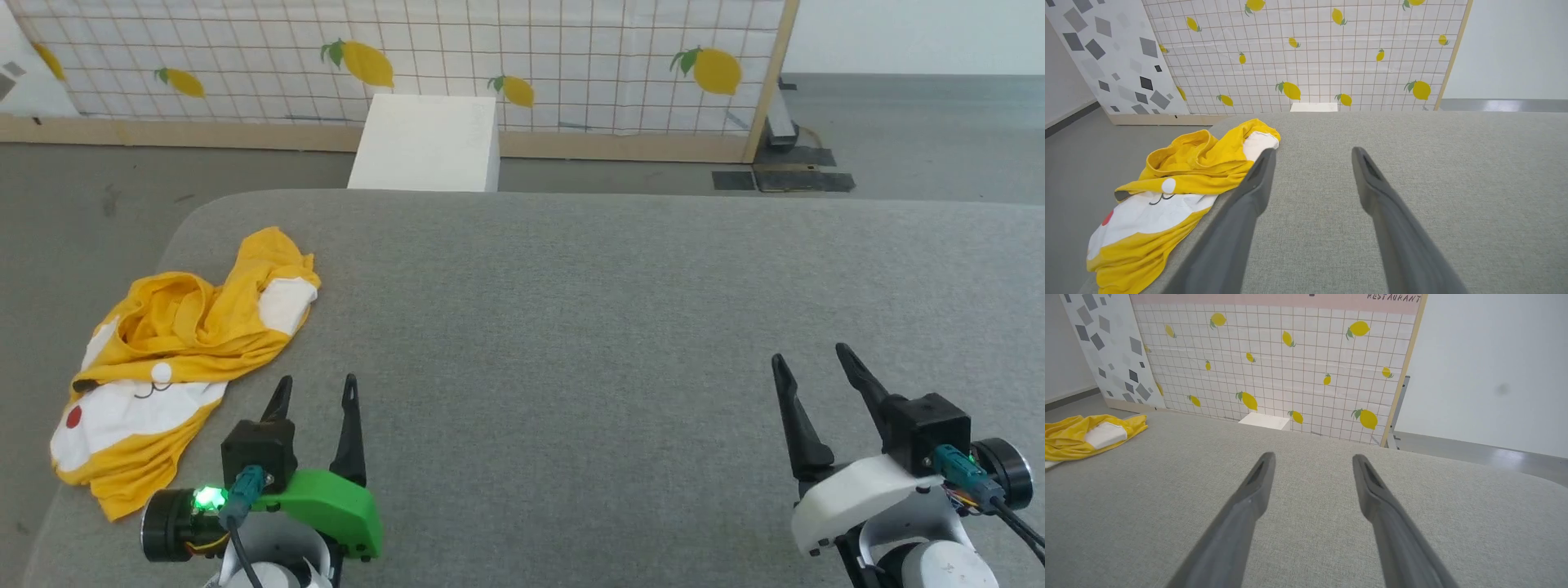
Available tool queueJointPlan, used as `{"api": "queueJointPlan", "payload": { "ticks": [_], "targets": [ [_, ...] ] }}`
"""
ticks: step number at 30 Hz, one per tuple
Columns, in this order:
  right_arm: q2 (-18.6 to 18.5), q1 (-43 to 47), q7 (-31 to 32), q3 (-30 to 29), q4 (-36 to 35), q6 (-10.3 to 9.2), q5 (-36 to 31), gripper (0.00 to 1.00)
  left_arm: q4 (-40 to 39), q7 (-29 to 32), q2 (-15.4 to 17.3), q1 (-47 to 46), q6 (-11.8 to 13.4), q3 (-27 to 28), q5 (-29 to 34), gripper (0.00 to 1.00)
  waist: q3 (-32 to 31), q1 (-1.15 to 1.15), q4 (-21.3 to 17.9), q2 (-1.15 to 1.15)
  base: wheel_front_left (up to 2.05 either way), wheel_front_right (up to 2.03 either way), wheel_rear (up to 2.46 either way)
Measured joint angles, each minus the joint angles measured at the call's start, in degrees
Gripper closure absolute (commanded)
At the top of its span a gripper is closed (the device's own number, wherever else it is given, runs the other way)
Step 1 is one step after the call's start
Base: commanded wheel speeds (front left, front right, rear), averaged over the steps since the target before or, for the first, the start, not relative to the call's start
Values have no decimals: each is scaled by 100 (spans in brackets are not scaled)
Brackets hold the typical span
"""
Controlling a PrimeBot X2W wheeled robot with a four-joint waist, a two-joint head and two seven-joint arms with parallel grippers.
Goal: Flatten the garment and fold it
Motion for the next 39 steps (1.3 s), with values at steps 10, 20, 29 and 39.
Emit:
{"api": "queueJointPlan", "payload": {
  "ticks": [10,20,29,39],
  "targets": [
    [0,0,-79,20,62,0,80,0,77,-119,41,-23,100,-37,-101,0,-24,0,380,0,0,0,0],
    [0,0,-166,53,134,-1,143,0,134,-227,92,-23,194,-82,-266,0,-50,0,775,0,0,0,0],
    [0,0,-220,69,177,-1,160,0,210,-343,159,-23,292,-142,-358,0,-27,0,1077,0,0,0,0],
    [0,-1,-323,80,240,0,250,0,257,-472,219,-23,393,-183,-450,0,-7,0,1377,0,0,0,0]
  ]
}}
